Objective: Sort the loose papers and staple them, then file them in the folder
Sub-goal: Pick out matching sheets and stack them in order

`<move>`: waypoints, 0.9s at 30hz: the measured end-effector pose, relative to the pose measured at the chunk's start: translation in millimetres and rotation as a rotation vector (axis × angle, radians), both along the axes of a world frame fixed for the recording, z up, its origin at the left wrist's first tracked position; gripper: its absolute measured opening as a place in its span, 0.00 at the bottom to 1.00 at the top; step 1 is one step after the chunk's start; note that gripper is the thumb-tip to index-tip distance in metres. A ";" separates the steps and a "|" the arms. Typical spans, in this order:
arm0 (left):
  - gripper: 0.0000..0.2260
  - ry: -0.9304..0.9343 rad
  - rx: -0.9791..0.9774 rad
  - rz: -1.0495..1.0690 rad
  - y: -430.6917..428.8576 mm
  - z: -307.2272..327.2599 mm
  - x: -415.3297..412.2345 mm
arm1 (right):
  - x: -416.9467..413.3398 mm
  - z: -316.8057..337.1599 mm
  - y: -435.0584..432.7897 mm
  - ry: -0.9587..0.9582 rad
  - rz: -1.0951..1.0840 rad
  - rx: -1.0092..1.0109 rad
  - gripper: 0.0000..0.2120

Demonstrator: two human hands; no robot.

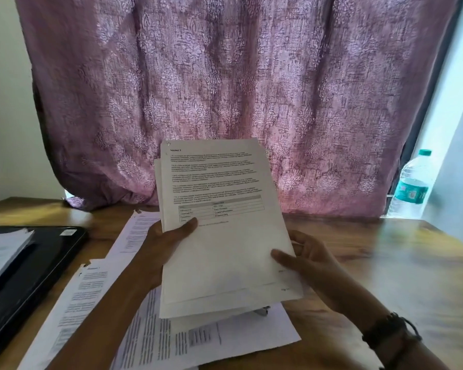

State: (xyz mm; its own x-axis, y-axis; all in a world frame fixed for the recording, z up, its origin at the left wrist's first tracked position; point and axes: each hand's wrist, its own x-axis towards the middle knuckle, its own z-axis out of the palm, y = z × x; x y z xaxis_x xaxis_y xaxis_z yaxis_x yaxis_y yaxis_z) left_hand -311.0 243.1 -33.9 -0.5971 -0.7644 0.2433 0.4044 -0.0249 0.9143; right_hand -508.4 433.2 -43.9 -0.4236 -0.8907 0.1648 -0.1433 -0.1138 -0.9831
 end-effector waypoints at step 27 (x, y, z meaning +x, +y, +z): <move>0.21 -0.206 -0.587 0.323 17.5 -11.5 -18.3 | 24.2 -31.4 -27.3 0.555 -0.214 -0.188 0.18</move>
